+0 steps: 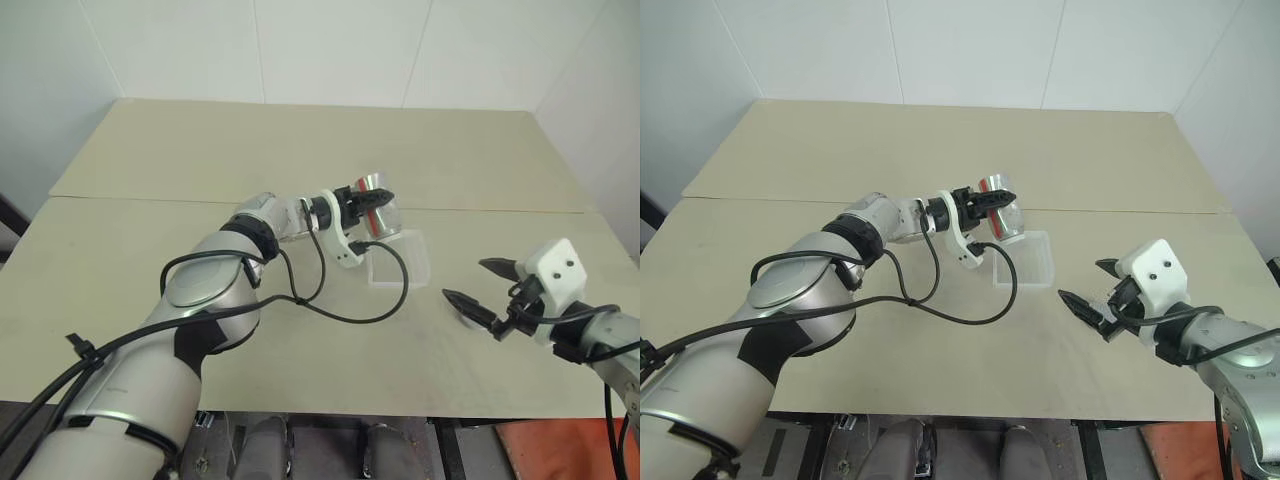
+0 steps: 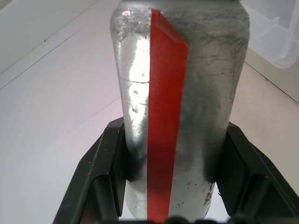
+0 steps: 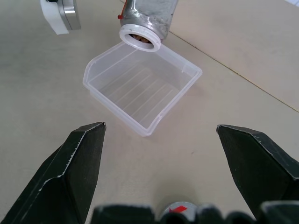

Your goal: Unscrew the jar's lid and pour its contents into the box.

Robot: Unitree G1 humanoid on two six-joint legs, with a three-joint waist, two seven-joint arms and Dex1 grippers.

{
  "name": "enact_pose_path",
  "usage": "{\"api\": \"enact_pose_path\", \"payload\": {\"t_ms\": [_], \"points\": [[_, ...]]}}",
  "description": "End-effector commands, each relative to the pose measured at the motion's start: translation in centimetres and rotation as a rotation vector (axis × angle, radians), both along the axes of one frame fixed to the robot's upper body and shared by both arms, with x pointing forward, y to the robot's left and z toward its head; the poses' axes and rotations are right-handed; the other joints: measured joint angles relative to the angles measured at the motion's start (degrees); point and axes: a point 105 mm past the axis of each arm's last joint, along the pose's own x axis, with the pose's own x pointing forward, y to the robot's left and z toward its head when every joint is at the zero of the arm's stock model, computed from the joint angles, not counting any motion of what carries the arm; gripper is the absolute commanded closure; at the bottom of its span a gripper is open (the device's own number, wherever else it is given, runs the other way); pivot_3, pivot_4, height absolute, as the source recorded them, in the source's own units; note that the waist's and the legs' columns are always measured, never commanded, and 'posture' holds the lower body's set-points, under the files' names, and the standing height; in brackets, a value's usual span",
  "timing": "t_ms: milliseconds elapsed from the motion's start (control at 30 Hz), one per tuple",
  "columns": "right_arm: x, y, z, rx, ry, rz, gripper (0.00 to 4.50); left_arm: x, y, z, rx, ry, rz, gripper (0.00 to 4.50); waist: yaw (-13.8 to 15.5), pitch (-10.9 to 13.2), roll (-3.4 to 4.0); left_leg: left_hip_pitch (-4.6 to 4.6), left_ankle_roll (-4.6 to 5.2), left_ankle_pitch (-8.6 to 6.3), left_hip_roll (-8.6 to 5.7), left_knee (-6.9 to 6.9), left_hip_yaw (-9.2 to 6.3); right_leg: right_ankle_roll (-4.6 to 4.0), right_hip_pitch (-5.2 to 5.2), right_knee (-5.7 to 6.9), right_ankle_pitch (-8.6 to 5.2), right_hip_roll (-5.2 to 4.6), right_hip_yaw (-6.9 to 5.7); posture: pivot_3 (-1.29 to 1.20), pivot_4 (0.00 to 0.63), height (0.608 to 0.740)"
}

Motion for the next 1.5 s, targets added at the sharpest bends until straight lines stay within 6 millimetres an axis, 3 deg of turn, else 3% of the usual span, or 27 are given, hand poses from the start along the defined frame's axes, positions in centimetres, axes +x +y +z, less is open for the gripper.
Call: {"api": "enact_pose_path", "payload": {"t_ms": [33, 67, 167, 233, 367, 433, 533, 667, 767, 900, 1100, 1233, 1500], "points": [[0.2, -0.1, 0.6, -0.044, -0.030, -0.003, 0.06, 0.3, -0.5, 2.3, -0.102, 0.022, 0.024, 2.27, 0.00, 0.00, 0.00, 0.00, 0.00, 0.00, 0.00, 0.01, 0.00, 0.00, 0.00, 0.01, 0.00, 0.00, 0.00, 0.00, 0.150, 0.740], [0.2, -0.1, 0.5, -0.051, -0.028, -0.003, 0.06, 0.4, -0.4, 2.4, -0.141, 0.060, 0.046, 2.27, 0.00, 0.00, 0.00, 0.00, 0.00, 0.00, 0.00, 0.01, 0.00, 0.00, 0.00, 0.02, 0.00, 0.00, 0.00, 0.00, 0.150, 0.740], [0.2, -0.3, 0.2, -0.054, -0.021, -0.013, 0.06, 1.1, 0.2, 2.4, -0.433, 0.465, 0.180, 2.27, -0.07, -0.01, 0.02, -0.02, -0.02, 0.01, 0.02, 0.06, 0.03, 0.00, -0.03, 0.06, 0.00, -0.01, -0.01, 0.00, 0.150, 0.740], [0.3, -0.3, 0.3, -0.051, -0.024, -0.013, 0.06, 1.2, 0.5, 2.4, -0.570, 0.663, 0.204, 2.27, -0.16, -0.02, 0.04, -0.01, -0.05, 0.03, 0.06, 0.10, 0.04, -0.01, -0.03, 0.07, 0.00, -0.01, -0.03, 0.00, 0.150, 0.740], [0.5, -0.4, 0.2, -0.052, -0.024, -0.014, 0.06, 2.0, 1.4, 3.2, -1.016, 1.160, 0.178, 2.27, -0.17, -0.03, 0.05, -0.02, -0.18, 0.11, 0.06, 0.21, 0.06, 0.00, -0.02, 0.13, 0.00, 0.00, -0.05, 0.00, 0.150, 0.740], [0.6, -0.5, 0.2, -0.056, -0.021, -0.014, 0.06, 2.0, 1.6, 3.1, -1.095, 1.295, 0.144, 2.27, -0.24, -0.03, 0.05, -0.09, -0.26, 0.16, 0.07, 0.34, 0.04, 0.00, -0.02, 0.14, 0.00, 0.00, -0.08, 0.00, 0.150, 0.740], [0.8, -0.3, 0.3, -0.063, -0.026, 0.002, 0.06, 1.7, 2.2, 2.2, -1.081, 1.361, 0.133, 2.27, -0.50, -0.04, 0.06, -0.13, 0.01, 0.00, 0.04, 0.41, 0.03, 0.02, 0.01, 0.14, 0.01, 0.00, -0.06, 0.00, 0.150, 0.740], [0.9, -0.3, 0.4, -0.065, -0.026, 0.008, 0.06, 1.5, 2.5, 1.3, -0.994, 1.284, 0.171, 2.27, -0.78, -0.03, 0.06, -0.12, 0.01, 0.00, 0.02, 0.41, 0.00, 0.04, 0.03, 0.18, 0.02, 0.00, -0.06, 0.00, 0.150, 0.740], [1.0, -0.3, 0.3, -0.062, -0.027, 0.008, 0.06, 1.6, 2.4, 1.9, -0.852, 1.005, 0.207, 2.27, -0.71, -0.03, 0.05, -0.15, 0.02, -0.01, 0.01, 0.41, -0.03, 0.05, 0.03, 0.19, 0.03, 0.00, -0.07, 0.00, 0.150, 0.740], [1.0, -0.1, 0.2, -0.057, -0.027, 0.012, 0.06, 1.4, 1.3, 3.6, -0.587, 0.500, 0.184, 2.27, -0.19, -0.02, 0.04, -0.20, 0.05, -0.03, -0.01, 0.42, -0.08, 0.10, 0.03, 0.18, 0.06, 0.00, -0.06, 0.00, 0.150, 0.740], [0.9, -0.2, 0.0, -0.059, -0.026, -0.003, 0.06, -0.3, -1.2, 3.9, -0.279, 0.067, -0.007, 2.27, 0.46, -0.02, 0.04, -0.37, 0.09, -0.05, -0.05, 0.51, -0.07, 0.22, 0.04, 0.12, 0.12, -0.02, -0.07, 0.00, 0.150, 0.740], [0.6, -0.2, -0.1, -0.059, -0.025, -0.011, 0.06, -0.7, -2.1, 3.1, -0.120, -0.088, -0.075, 2.27, 0.25, -0.02, 0.03, -0.38, 0.05, -0.03, -0.06, 0.52, -0.05, 0.23, 0.01, 0.09, 0.12, -0.02, -0.07, 0.00, 0.150, 0.740], [-0.2, -0.3, -0.3, -0.049, -0.020, -0.030, 0.06, -0.6, -2.2, 2.1, 0.027, -0.190, -0.094, 2.27, -0.09, -0.02, 0.03, -0.37, 0.05, -0.03, -0.04, 0.51, -0.03, 0.23, -0.09, 0.09, 0.12, -0.02, -0.02, 0.00, 0.150, 0.740]]}}
